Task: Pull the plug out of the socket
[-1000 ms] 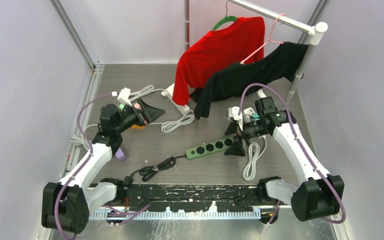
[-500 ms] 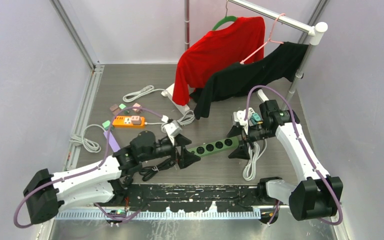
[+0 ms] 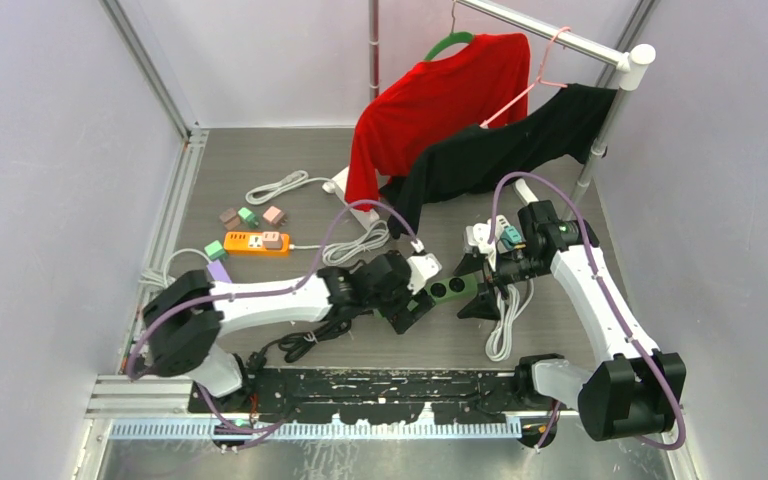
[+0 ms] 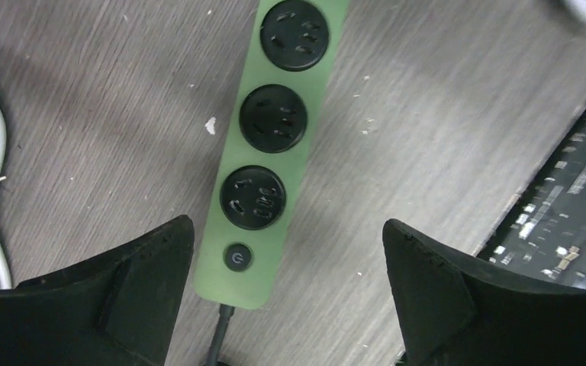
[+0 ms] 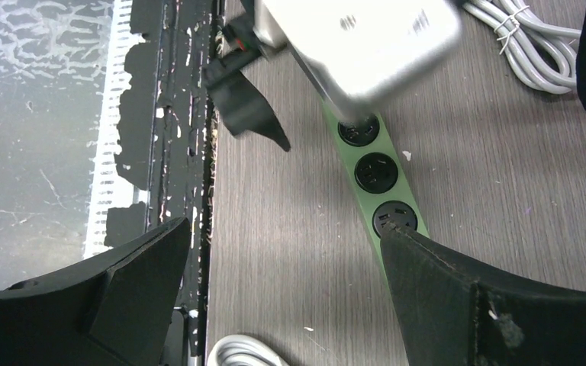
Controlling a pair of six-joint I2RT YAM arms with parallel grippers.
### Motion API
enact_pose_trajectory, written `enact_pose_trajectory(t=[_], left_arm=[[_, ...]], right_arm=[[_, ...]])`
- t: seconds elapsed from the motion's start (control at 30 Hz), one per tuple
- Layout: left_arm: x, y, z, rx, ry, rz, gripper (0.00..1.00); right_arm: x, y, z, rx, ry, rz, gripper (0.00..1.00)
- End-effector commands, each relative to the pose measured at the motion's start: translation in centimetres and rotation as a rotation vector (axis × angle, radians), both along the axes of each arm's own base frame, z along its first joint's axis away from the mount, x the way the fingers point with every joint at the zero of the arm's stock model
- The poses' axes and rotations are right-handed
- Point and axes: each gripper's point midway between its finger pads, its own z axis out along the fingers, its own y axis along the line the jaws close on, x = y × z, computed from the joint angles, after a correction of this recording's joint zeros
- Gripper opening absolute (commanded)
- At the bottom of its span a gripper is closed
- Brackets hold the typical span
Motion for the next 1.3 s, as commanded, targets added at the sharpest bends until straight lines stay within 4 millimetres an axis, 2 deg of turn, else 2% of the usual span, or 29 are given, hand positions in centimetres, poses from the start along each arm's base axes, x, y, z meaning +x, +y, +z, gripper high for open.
enact_pose_trajectory(t=[0.0, 0.13, 0.33, 0.63, 0.8, 0.87, 0.93, 1.07, 1.27], left_arm=[[1.4, 0.8, -1.5, 0.207, 0.0, 0.023, 0.92], [2.1, 0.3, -2.8, 0.292, 0.014, 0.044, 0.88], [2.6, -0.3, -4.0, 0.327, 0.014, 0.038, 0.82], [2.0, -1.2, -5.8, 0.333, 0.065, -0.007, 0.53], [1.7, -1.3, -6.2, 0.315, 0.088, -0.001, 0.33], [1.7, -1.1, -6.0, 0.303, 0.085, 0.005, 0.21], [1.7, -0.8, -5.6, 0.295, 0.075, 0.018, 0.02], [1.8, 0.4, -3.8, 0.246, 0.033, 0.065, 0.0], [1.8, 3.6, 0.5, 0.107, -0.062, 0.168, 0.0]], right_arm=[[0.1, 0.0, 0.2, 0.01, -0.012, 0.006, 1.0], [0.1, 0.0, 0.2, 0.011, -0.012, 0.006, 1.0], [0.1, 0.0, 0.1, 0.01, -0.009, 0.007, 1.0], [0.0, 0.0, 0.0, 0.01, -0.006, 0.009, 1.0], [0.0, 0.0, 0.0, 0.01, -0.006, 0.01, 1.0], [-0.1, 0.0, 0.0, 0.01, -0.008, 0.01, 1.0], [-0.1, 0.0, 0.0, 0.01, -0.008, 0.011, 1.0], [-0.1, 0.0, 0.1, 0.01, -0.011, 0.012, 1.0], [-0.1, 0.0, 0.0, 0.008, -0.01, 0.012, 1.0]])
